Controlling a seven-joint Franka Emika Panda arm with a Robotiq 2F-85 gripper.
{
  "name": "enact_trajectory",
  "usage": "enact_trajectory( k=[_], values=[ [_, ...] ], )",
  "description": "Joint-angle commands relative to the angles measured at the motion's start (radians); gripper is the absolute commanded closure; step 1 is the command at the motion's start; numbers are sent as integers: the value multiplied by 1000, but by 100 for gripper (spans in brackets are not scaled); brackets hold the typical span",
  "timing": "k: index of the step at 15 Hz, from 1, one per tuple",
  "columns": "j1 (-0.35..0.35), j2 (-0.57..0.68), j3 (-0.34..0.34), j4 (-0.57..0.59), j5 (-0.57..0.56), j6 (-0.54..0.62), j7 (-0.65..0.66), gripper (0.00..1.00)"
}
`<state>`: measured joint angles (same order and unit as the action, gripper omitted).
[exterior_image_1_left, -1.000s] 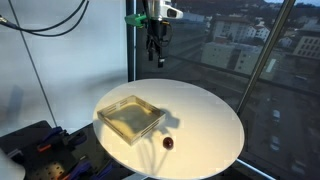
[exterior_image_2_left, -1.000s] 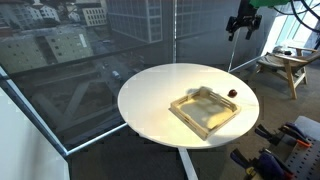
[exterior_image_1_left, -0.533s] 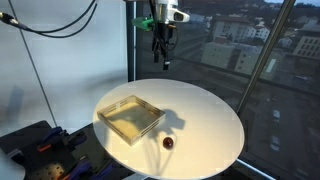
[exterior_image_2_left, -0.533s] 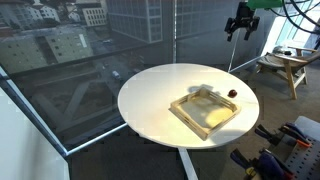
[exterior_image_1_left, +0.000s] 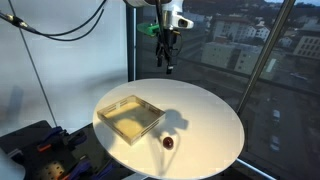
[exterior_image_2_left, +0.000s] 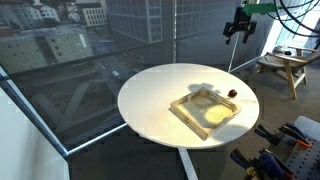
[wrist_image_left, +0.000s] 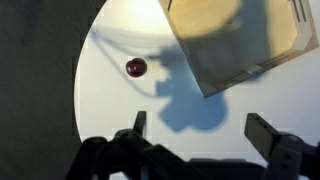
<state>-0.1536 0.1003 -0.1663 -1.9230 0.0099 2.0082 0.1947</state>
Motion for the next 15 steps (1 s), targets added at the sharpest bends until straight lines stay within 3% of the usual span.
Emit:
enact_trajectory(
  k=[1, 15],
  values=[
    [-5, 46, -1, 44, 21, 1, 5, 0],
    [-27, 165, -15, 64, 39, 73, 1, 0]
  ],
)
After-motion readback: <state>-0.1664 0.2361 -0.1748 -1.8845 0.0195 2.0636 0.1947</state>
